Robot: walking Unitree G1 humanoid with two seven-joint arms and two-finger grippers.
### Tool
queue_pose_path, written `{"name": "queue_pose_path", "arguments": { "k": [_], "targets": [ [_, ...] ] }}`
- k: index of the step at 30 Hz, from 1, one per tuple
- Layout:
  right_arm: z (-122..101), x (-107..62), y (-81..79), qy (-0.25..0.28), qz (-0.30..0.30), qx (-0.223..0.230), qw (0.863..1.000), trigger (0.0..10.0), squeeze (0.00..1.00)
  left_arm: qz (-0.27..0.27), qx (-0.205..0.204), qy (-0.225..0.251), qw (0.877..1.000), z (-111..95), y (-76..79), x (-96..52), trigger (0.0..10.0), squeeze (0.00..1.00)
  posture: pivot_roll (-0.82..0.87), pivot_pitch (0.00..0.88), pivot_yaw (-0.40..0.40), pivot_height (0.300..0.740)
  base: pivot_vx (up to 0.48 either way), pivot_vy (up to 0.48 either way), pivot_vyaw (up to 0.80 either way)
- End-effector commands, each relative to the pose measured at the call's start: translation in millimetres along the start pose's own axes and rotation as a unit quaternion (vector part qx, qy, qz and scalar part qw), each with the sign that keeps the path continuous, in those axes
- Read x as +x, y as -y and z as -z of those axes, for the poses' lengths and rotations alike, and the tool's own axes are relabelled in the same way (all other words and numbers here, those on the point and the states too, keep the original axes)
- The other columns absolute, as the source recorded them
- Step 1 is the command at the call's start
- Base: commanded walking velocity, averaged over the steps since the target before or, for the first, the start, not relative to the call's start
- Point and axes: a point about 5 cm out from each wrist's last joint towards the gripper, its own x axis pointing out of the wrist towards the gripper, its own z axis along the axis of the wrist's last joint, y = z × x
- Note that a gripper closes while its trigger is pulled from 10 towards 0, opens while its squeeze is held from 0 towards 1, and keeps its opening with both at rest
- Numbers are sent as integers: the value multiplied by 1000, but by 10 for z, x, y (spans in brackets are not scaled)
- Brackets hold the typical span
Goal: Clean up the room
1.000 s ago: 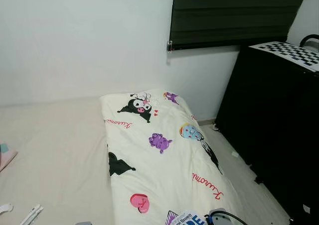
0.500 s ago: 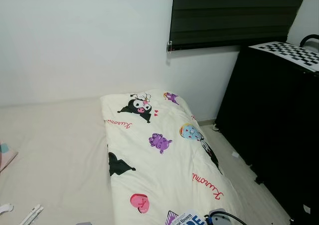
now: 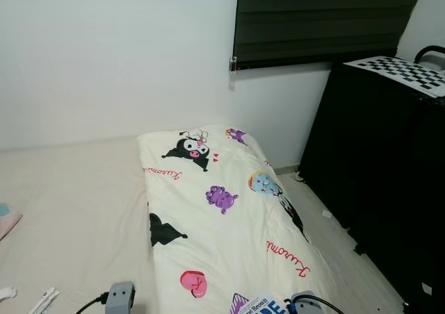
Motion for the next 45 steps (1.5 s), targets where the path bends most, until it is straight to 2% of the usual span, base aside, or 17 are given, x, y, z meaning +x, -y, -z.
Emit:
{"name": "queue_pose_path", "arguments": {
  "k": [1, 3, 11, 32, 45],
  "targets": [
    [446, -86, -66, -94, -11, -6, 996, 10000, 0, 0, 4, -10, 1000, 60, 8, -7, 10000, 0, -21, 0, -28, 740, 0, 0, 0],
    [457, -89, -75, -95, -11, -2, 995, 10000, 0, -5, 16, -42, 999, 243, -18, -52, 10000, 0, -24, 0, -27, 740, 0, 0, 0],
    [436, -83, -50, -93, -9, 0, 996, 10000, 0, -13, 19, -79, 997, 477, -51, -124, 10000, 0, -25, 0, -28, 740, 0, 0, 0],
    [430, -81, -146, -90, -22, 12, 996, 10000, 0, -18, 20, -84, 996, 503, -94, -149, 10000, 0, -17, 0, -26, 740, 0, 0, 0],
    [410, -74, -131, -93, -24, -3, 995, 10000, 0, -19, 16, -79, 997, 480, -83, -136, 10000, 0, -7, 0, -31, 740, 0, 0, 0]
  ]
}}
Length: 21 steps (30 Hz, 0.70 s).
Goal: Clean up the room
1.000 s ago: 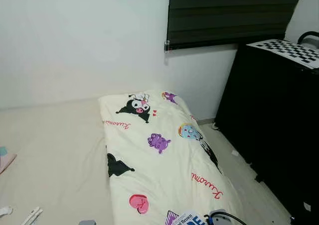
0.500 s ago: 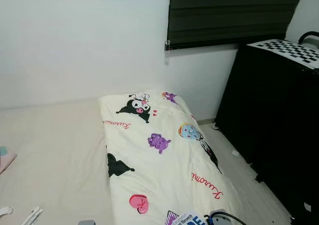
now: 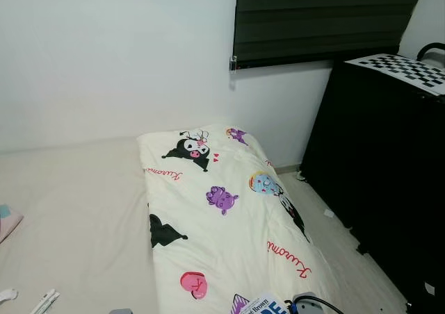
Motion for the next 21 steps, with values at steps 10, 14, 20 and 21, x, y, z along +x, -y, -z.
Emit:
{"name": "queue_pose_path", "arguments": {
  "k": [10, 14, 20, 21],
  "targets": [
    [402, -71, -114, -92, -20, -8, 996, 10000, 0, -4, 0, 0, 1000, -32, -6, 6, 10000, 0, -9, 0, -32, 740, 0, 0, 0],
    [406, -72, -113, -91, -19, -6, 996, 10000, 0, -3, 0, 1, 1000, -45, -4, 9, 10000, 0, -13, 0, -22, 740, 0, 0, 0],
    [397, -70, -112, -89, -18, -3, 996, 10000, 0, -2, 4, -2, 1000, -41, 0, 10, 10000, 0, -16, 0, -23, 740, 0, 0, 0],
    [396, -70, -113, -88, -18, -2, 996, 10000, 0, -1, 6, -3, 1000, -34, 3, 10, 10000, 0, -16, 0, -23, 740, 0, 0, 0]
  ]
}}
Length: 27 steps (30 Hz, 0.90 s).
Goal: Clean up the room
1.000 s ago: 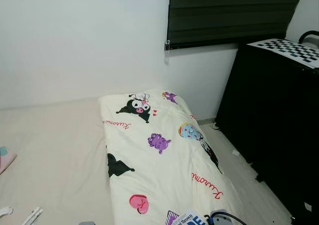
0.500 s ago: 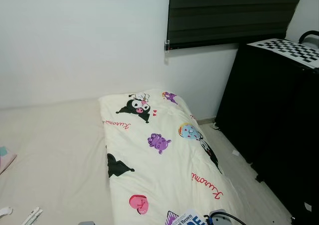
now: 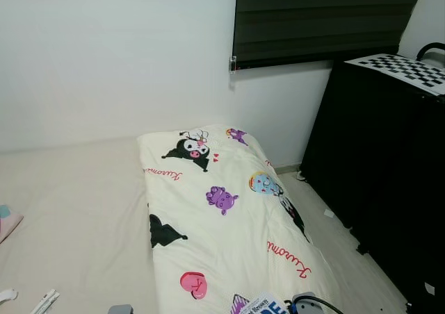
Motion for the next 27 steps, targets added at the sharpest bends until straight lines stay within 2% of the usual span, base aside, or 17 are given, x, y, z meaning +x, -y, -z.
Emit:
{"name": "queue_pose_path", "arguments": {
  "k": [1, 20, 27],
  "targets": [
    [397, -70, -110, -88, -18, -1, 996, 10000, 0, 0, 6, -12, 1000, 38, 2, -3, 10000, 0, -16, 0, -23, 740, 0, 0, 0],
    [404, -72, -103, -91, -22, -12, 996, 10000, 0, 1, 7, -14, 1000, 53, 11, -2, 10000, 0, -15, 0, -29, 740, 0, 0, 0],
    [397, -72, -51, -89, -19, -14, 996, 10000, 0, 2, 12, -13, 1000, 26, 13, 3, 10000, 0, -19, 0, -33, 740, 0, 0, 0]
  ]
}}
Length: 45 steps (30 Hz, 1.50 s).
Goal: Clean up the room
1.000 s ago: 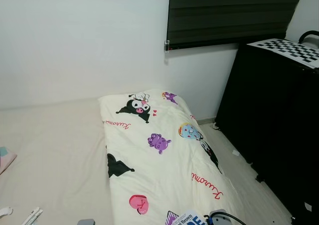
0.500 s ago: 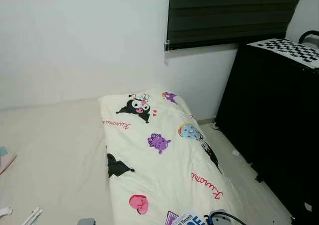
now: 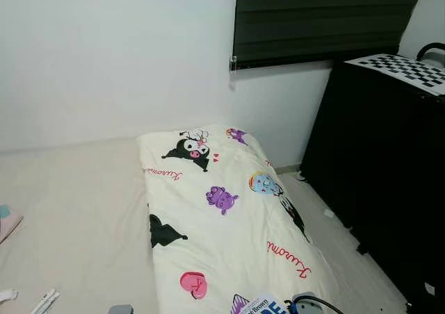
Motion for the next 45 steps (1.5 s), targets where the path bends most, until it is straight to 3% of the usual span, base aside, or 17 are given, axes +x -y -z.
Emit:
{"name": "queue_pose_path", "arguments": {
  "k": [1, 28, 45],
  "targets": [
    [388, -68, -64, -87, -18, -11, 996, 10000, 0, 1, 6, -10, 1000, 19, 11, 4, 10000, 0, -19, 0, -33, 740, 0, 0, 0],
    [331, -52, -118, -79, -24, -8, 997, 10000, 0, 1, 0, 3, 1000, -72, 10, 17, 10000, 0, -11, 0, -30, 740, 0, 0, 0],
    [370, -63, -111, -84, -25, -14, 996, 10000, 0, 2, 9, -10, 1000, -3, -1, 3, 10000, 0, -11, 0, -35, 740, 0, 0, 0]
  ]
}}
